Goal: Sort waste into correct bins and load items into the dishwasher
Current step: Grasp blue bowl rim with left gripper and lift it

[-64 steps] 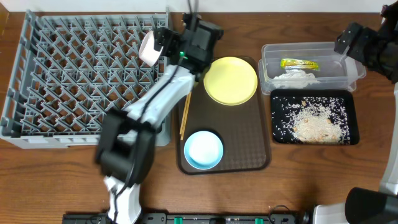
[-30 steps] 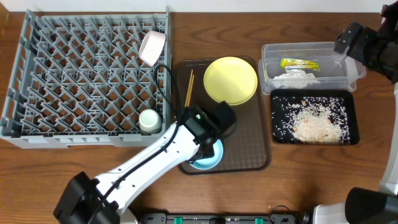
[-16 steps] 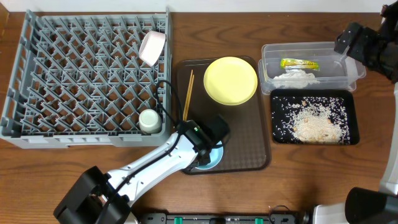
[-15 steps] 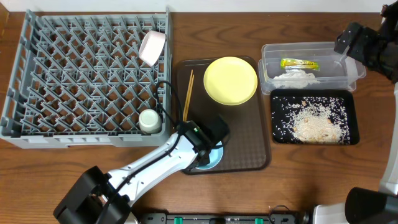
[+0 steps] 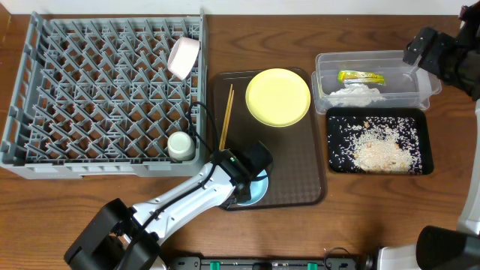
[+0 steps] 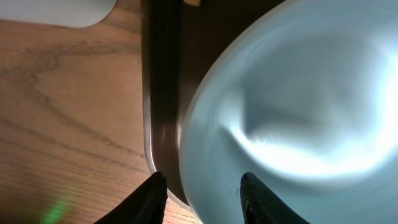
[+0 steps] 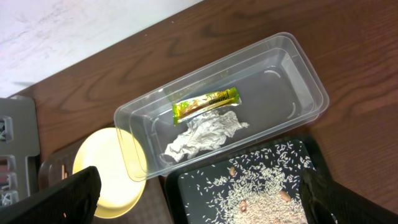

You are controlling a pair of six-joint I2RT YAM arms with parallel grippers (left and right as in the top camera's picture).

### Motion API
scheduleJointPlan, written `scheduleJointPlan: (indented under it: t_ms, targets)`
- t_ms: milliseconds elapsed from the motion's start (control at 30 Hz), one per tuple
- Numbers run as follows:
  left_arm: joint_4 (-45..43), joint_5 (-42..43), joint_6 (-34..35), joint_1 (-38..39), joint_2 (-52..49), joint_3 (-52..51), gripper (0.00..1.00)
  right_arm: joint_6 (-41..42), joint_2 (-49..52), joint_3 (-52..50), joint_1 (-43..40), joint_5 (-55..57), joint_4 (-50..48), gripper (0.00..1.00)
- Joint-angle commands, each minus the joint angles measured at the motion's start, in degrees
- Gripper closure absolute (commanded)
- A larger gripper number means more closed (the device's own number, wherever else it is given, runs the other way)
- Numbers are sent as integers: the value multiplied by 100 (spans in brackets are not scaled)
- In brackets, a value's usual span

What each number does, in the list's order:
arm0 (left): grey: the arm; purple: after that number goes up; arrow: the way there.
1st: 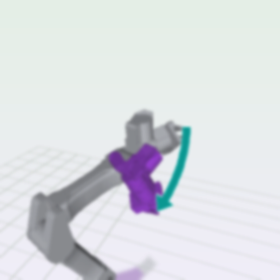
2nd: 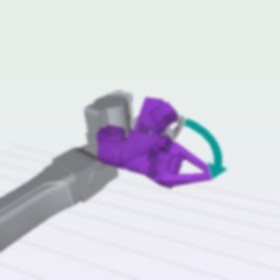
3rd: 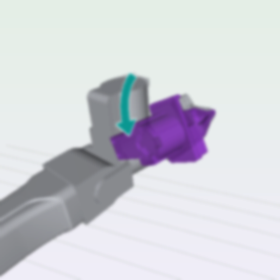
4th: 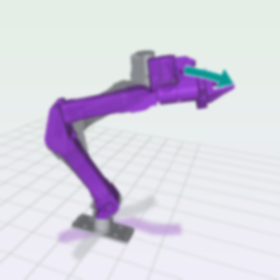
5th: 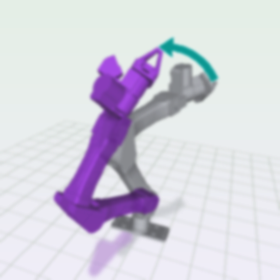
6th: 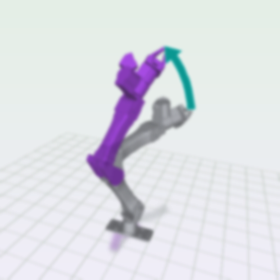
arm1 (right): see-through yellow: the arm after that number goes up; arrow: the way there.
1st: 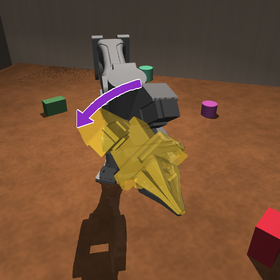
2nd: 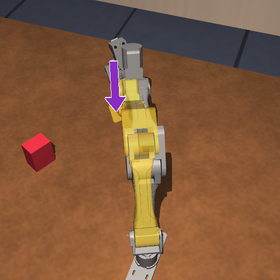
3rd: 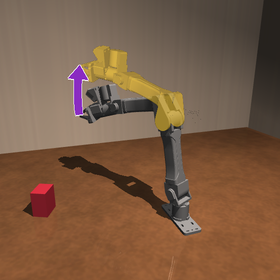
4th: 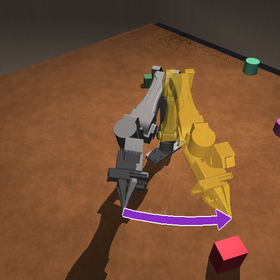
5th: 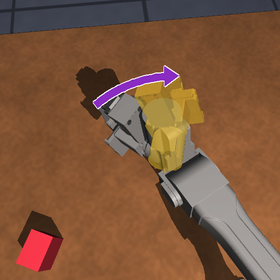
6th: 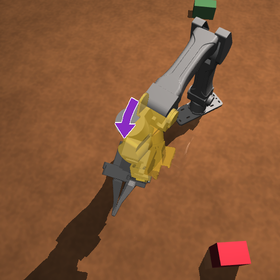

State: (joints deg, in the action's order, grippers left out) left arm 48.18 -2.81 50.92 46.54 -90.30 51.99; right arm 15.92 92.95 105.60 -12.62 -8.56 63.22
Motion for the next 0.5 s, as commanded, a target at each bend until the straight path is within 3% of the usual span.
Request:
scheduleJointPlan:
  t_ms: [0, 233, 467]
  targets:
    - [9, 26, -234, -24, 66, -50, 60, 35, 31, 57, -11, -28, 9, 1]
    - [-168, 122, -245, -24, 39, -98, 75, 35, 31, 57, -11, -28, 9, 1]
    - [-275, 131, -343, -24, 39, -131, 76, 35, 31, 57, -11, -28, 9, 1]
